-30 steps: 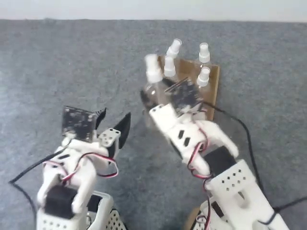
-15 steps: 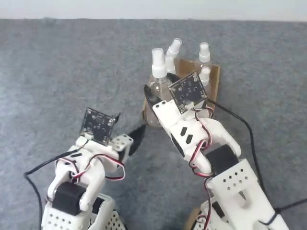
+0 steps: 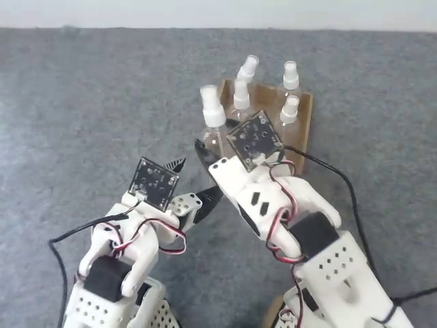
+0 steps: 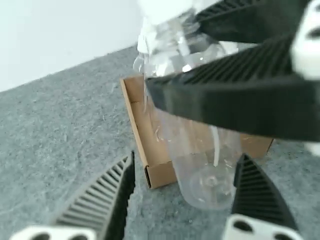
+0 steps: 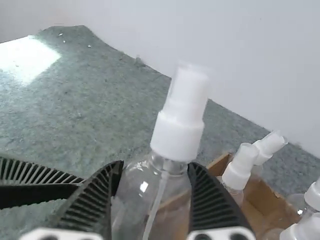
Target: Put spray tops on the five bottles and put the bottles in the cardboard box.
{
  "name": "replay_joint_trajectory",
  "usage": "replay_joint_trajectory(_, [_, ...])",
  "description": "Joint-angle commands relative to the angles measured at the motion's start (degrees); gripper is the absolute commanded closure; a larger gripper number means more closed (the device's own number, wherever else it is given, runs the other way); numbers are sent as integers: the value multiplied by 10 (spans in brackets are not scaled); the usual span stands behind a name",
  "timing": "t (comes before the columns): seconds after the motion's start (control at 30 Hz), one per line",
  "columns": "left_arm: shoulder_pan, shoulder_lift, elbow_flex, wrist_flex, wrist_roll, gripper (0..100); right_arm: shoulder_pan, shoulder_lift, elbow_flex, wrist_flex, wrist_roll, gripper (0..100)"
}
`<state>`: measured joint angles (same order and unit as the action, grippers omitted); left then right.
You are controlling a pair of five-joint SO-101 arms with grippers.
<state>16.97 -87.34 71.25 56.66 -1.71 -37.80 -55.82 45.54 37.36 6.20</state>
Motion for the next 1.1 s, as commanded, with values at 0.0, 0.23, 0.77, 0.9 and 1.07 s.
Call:
replay_joint_trajectory(0.0, [-1,-1,-5,-16,-6,705,-6,-45,-40,20,-4,993])
replay_joint_trajectory(0.23, [-10,-1,-4,-18,-6,705,-5,-53,-39,60,-4,993])
replay_joint_trajectory(0.77, [-44,-6,26,-8,-9,705,146,48,-40,-44,61,993])
replay_joint_trajectory(0.9, [-44,-6,32,-7,-9,705,164,66,-38,-68,61,993])
replay_joint_trajectory(1.07, [-44,-6,32,-6,-9,705,166,99,8,-120,65,993])
